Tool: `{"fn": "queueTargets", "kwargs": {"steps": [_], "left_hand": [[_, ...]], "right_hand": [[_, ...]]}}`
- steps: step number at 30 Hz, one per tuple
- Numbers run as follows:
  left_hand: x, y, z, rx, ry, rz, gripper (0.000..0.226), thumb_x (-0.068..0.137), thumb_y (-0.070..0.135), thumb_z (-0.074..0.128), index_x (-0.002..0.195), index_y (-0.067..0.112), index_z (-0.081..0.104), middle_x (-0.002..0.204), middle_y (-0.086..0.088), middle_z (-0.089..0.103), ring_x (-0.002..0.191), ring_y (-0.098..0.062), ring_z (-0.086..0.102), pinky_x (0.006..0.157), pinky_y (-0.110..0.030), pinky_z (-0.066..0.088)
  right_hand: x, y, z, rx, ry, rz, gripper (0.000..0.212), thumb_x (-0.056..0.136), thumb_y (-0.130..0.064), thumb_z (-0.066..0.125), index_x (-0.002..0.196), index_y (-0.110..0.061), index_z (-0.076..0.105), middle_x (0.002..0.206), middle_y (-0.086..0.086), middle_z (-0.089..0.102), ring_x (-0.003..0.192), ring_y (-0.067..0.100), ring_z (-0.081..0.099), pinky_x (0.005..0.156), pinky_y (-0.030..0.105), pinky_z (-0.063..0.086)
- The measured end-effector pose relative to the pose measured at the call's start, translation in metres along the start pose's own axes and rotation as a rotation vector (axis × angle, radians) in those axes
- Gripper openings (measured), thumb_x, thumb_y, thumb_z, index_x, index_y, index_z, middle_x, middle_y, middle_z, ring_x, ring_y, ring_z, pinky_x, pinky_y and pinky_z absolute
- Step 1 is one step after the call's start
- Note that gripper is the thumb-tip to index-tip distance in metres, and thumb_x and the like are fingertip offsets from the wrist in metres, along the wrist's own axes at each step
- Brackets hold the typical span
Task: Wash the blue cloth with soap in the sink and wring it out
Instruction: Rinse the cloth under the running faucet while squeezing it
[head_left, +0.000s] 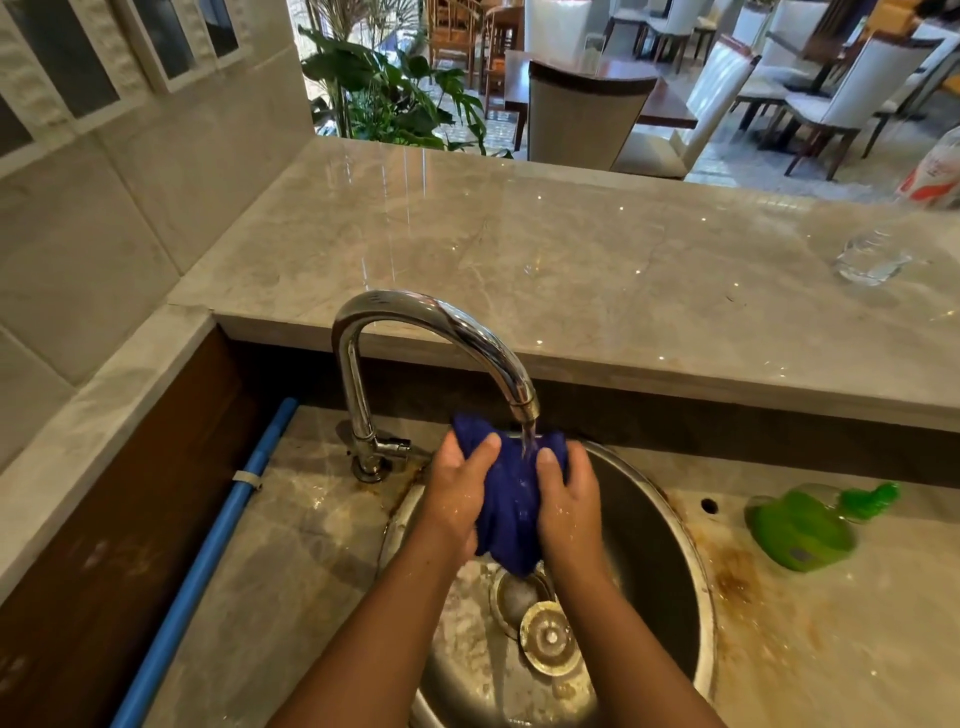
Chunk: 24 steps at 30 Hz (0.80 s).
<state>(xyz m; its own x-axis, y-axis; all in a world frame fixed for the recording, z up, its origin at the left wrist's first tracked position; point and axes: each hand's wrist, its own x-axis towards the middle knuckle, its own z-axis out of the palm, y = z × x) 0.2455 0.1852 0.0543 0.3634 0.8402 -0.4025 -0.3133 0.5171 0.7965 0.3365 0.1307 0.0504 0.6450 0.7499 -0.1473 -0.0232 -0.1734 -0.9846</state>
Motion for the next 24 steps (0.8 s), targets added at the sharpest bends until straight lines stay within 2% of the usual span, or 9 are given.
{"fn": "queueTargets", "kwargs": {"steps": [2,4,8,11,16,18,21,23,24], "left_hand": [[0.0,-0.003,0.0,0.091,0.026,0.025,0.027,0.1,0.014,0.056,0.127,0.01,0.056,0.12,-0.02,0.07,0.107,-0.034,0.07,0.095,-0.051,0.056],[-0.005,-0.01,0.005,0.168,0.047,0.031,0.026,0.102,0.022,0.054,0.126,0.012,0.058,0.116,-0.016,0.072,0.104,-0.029,0.072,0.091,-0.044,0.058],[-0.011,-0.022,0.005,0.043,0.034,-0.066,0.022,0.103,0.026,0.05,0.114,0.013,0.065,0.095,-0.01,0.075,0.084,-0.022,0.074,0.07,-0.034,0.057],[-0.014,-0.021,-0.003,-0.033,0.023,-0.118,0.023,0.103,0.023,0.051,0.122,0.019,0.063,0.107,-0.011,0.077,0.097,-0.027,0.074,0.076,-0.039,0.057],[-0.018,-0.011,-0.006,0.02,-0.101,-0.055,0.031,0.099,0.005,0.054,0.128,0.016,0.057,0.107,-0.006,0.077,0.099,-0.024,0.074,0.084,-0.04,0.06],[-0.014,-0.005,-0.011,0.054,-0.011,-0.025,0.026,0.098,0.01,0.057,0.123,0.018,0.058,0.108,-0.006,0.076,0.1,-0.026,0.074,0.089,-0.048,0.059],[-0.004,-0.004,-0.018,0.089,0.141,-0.025,0.021,0.1,0.023,0.057,0.118,0.015,0.06,0.11,-0.014,0.073,0.101,-0.034,0.072,0.093,-0.057,0.056],[-0.005,-0.007,-0.01,0.109,0.167,-0.037,0.027,0.101,0.029,0.054,0.119,0.009,0.059,0.106,-0.015,0.073,0.096,-0.032,0.072,0.089,-0.052,0.058],[-0.007,-0.009,-0.006,0.124,0.163,-0.05,0.029,0.102,0.03,0.053,0.117,0.006,0.06,0.098,-0.012,0.072,0.088,-0.027,0.072,0.081,-0.044,0.059]], "right_hand": [[-0.021,-0.013,-0.003,-0.016,-0.012,-0.149,0.012,0.102,-0.019,0.049,0.095,-0.017,0.059,0.082,0.0,0.064,0.069,0.014,0.06,0.063,0.025,0.051],[-0.031,-0.019,0.001,-0.051,0.015,-0.232,0.01,0.101,-0.015,0.051,0.094,-0.015,0.058,0.081,-0.004,0.064,0.066,0.006,0.059,0.062,0.019,0.05],[-0.025,-0.011,0.023,-0.207,0.035,-0.244,0.013,0.102,-0.021,0.049,0.09,-0.018,0.055,0.074,-0.001,0.064,0.063,0.009,0.061,0.056,0.026,0.052],[-0.003,-0.001,0.024,-0.311,0.051,-0.17,0.019,0.103,-0.027,0.044,0.087,-0.018,0.051,0.074,0.001,0.062,0.062,0.015,0.06,0.055,0.032,0.05],[0.018,0.008,0.011,-0.253,0.065,0.075,0.019,0.105,-0.024,0.045,0.091,-0.016,0.056,0.081,0.0,0.063,0.069,0.013,0.059,0.055,0.022,0.041],[0.01,0.005,0.006,-0.197,0.1,0.066,0.02,0.105,-0.023,0.045,0.093,-0.012,0.058,0.079,0.0,0.062,0.064,0.008,0.058,0.052,0.018,0.043],[-0.019,-0.004,0.006,-0.082,0.064,-0.052,0.019,0.104,-0.021,0.047,0.09,-0.012,0.056,0.073,-0.004,0.058,0.053,-0.002,0.052,0.049,0.015,0.044],[-0.038,-0.012,0.017,-0.105,0.029,-0.139,0.015,0.102,-0.021,0.049,0.089,-0.017,0.056,0.071,-0.006,0.06,0.056,0.0,0.054,0.052,0.02,0.047],[-0.041,-0.014,0.024,-0.182,0.038,-0.186,0.013,0.102,-0.023,0.049,0.091,-0.019,0.055,0.072,-0.006,0.062,0.059,0.002,0.057,0.054,0.022,0.047]]}}
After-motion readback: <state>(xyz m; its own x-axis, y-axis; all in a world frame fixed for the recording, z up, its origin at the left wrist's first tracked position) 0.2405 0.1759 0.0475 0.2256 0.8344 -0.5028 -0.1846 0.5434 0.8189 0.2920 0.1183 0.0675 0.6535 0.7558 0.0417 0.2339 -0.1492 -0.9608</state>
